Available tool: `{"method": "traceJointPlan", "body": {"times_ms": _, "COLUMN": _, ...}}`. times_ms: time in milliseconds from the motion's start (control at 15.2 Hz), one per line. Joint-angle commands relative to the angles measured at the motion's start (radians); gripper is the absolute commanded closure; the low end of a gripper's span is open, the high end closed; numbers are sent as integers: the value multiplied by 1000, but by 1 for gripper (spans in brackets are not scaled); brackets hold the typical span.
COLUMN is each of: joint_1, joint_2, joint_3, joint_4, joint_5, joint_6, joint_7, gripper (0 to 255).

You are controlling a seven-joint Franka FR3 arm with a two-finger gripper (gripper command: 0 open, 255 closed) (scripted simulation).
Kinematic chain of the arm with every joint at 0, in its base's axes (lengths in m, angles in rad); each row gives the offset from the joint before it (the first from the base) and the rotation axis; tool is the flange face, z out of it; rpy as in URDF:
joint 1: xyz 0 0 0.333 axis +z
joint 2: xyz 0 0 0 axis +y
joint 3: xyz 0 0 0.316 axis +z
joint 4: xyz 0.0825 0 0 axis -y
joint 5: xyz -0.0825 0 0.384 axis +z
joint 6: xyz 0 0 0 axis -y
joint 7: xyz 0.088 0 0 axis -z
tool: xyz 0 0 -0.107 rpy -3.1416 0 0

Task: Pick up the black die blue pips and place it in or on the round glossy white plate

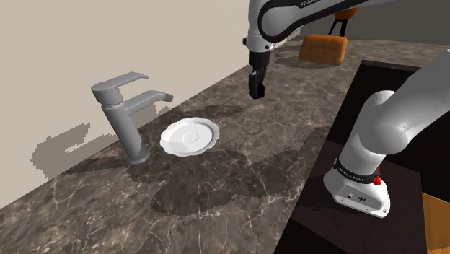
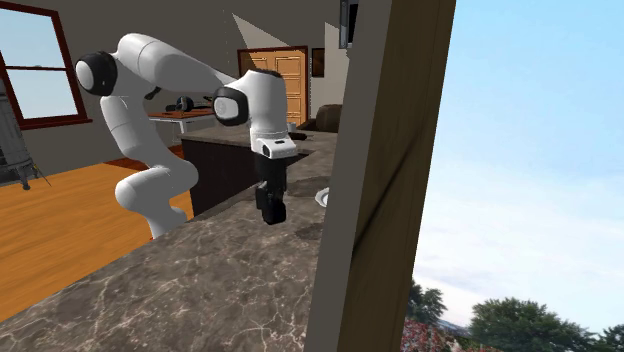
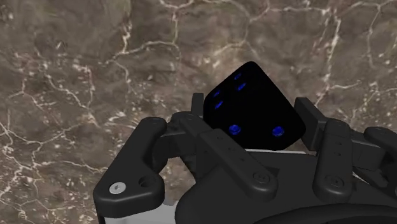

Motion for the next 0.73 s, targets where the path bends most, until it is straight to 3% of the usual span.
{"method": "traceJointPlan", "body": {"times_ms": 0, "joint_1": 0, "joint_2": -6, "joint_3": 0, "joint_4": 22, "joint_5": 0, "joint_6": -28, "joint_7": 0, "gripper": 255}}
{"method": "traceJointPlan", "body": {"times_ms": 264, "joint_1": 0, "joint_2": -13, "joint_3": 0, "joint_4": 61, "joint_5": 0, "joint_6": -75, "joint_7": 0, "gripper": 255}}
{"method": "traceJointPlan", "body": {"times_ms": 660, "joint_1": 54, "joint_2": 87, "joint_3": 100, "joint_4": 149, "joint_5": 37, "joint_6": -61, "joint_7": 137, "gripper": 255}}
